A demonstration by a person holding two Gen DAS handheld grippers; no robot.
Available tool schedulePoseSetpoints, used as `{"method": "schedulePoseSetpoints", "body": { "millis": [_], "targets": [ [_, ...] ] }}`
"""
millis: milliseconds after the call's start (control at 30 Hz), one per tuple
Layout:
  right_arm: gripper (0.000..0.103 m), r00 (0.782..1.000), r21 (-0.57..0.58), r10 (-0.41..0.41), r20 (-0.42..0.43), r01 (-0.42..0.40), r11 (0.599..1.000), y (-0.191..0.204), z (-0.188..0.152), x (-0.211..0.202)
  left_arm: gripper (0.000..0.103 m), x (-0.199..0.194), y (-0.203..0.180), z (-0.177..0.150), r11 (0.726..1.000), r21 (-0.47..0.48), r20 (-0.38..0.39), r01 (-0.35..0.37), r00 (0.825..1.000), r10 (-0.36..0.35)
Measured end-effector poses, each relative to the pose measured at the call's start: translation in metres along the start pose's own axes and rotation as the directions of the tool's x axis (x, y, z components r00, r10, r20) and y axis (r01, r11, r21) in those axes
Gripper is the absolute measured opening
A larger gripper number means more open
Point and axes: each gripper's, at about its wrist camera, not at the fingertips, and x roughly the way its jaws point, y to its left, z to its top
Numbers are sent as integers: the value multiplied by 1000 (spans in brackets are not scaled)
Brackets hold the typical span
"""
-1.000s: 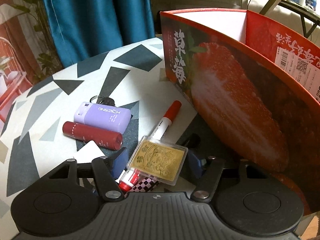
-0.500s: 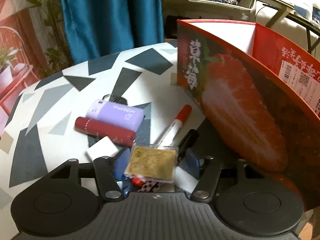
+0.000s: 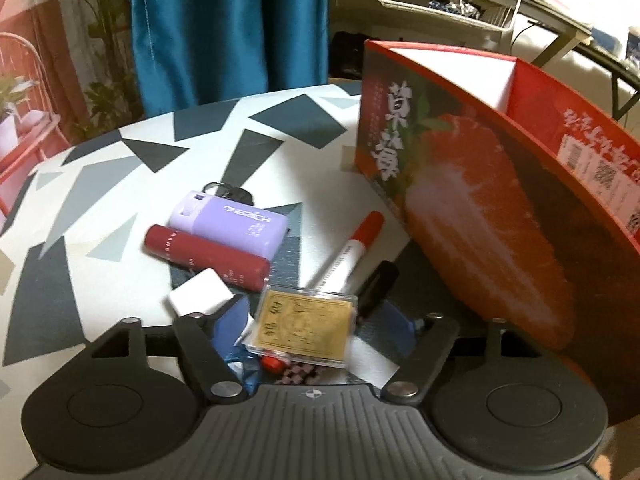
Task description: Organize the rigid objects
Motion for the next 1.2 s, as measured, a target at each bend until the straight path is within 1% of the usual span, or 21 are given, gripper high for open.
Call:
{"method": "schedulePoseSetpoints", "body": {
  "millis": [67, 200, 433, 533, 633, 700, 833, 967, 1033, 1100, 1200],
  "targets": [
    [10, 1000, 0, 0, 1, 0, 1000, 0, 0, 0, 70, 0, 0, -1, 1000, -8, -15, 18, 1000, -18],
    [10, 1000, 3, 5, 3, -5, 1000, -1, 0, 0, 70, 2, -2, -4, 1000, 3, -20, 10, 1000, -10],
    [10, 1000, 3, 5, 2, -5, 1000, -1, 0, 0, 72, 10, 5, -1, 999, -28, -32, -36, 999, 35],
    [10, 1000, 2, 5, 2, -5, 1000, -1, -1, 0, 72, 11, 16, 2, 996, -91, -44, -21, 999, 17],
    [10, 1000, 0, 5, 2, -5, 1000, -1, -1, 0, 72, 9, 29, 2, 981, -196, -32, 9, 999, -15],
    [10, 1000, 0, 4, 2, -4, 1000, 0, -1, 0, 72, 9, 35, 1, 970, -245, -25, 11, 1000, -18],
    [10, 1000, 0, 4, 2, -4, 1000, 0, -1, 0, 71, 8, 35, 0, 965, -264, -25, 4, 1000, -11],
    [10, 1000, 1, 5, 2, -5, 1000, 0, -1, 0, 69, 6, 29, -2, 966, -256, -28, -42, 999, 36],
    [10, 1000, -2, 4, 1, -4, 1000, 0, -1, 0, 69, 7, 27, -2, 965, -248, -41, -86, 996, 78],
    [10, 1000, -4, 3, 1, -3, 1000, 0, -1, 0, 70, 8, 29, -3, 957, -260, -53, -126, 992, 117],
    [10, 1000, -4, 3, 0, -3, 1000, 0, 0, 0, 70, 7, 41, -5, 936, -332, -63, -113, 993, 98]
  ]
}}
